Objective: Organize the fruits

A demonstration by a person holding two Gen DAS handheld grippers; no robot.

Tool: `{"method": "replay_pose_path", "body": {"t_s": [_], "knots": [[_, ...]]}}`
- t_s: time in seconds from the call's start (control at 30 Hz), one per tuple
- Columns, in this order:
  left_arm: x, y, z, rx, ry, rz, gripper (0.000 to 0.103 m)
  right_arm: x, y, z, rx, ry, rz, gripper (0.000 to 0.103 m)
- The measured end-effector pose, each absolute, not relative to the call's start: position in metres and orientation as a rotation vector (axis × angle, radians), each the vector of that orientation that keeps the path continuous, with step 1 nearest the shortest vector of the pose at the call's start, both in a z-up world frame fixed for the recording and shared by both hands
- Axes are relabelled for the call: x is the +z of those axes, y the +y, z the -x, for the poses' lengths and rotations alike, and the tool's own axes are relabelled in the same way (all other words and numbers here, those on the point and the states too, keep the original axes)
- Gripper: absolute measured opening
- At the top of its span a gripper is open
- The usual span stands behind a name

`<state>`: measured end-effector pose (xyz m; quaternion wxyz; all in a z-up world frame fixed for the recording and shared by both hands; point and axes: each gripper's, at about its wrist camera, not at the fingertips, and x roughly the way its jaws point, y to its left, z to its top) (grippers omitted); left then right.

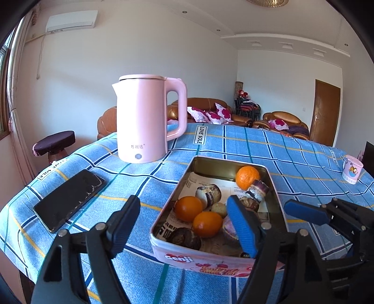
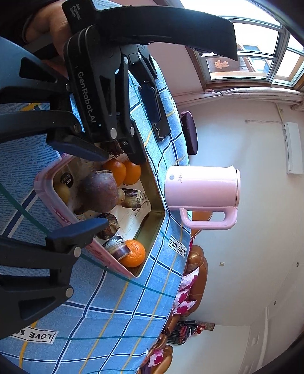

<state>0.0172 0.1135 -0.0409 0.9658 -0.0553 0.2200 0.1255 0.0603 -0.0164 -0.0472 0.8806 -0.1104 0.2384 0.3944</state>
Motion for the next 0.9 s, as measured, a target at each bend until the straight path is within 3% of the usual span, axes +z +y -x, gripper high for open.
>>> {"method": "replay_pose_path", "body": {"t_s": [0.13, 0.9], "knots": [[-0.034, 0.117, -0.01, 0.273, 0.41, 0.133, 0.09, -0.038, -0.027, -0.061, 0.794, 0.47, 0.201, 0.055], [-0.025, 0.105, -0.007, 0.259, 0.39, 0.111, 0.09, -0.009, -0.058, -0.059, 0.715, 0.387, 0.118, 0.062]]}}
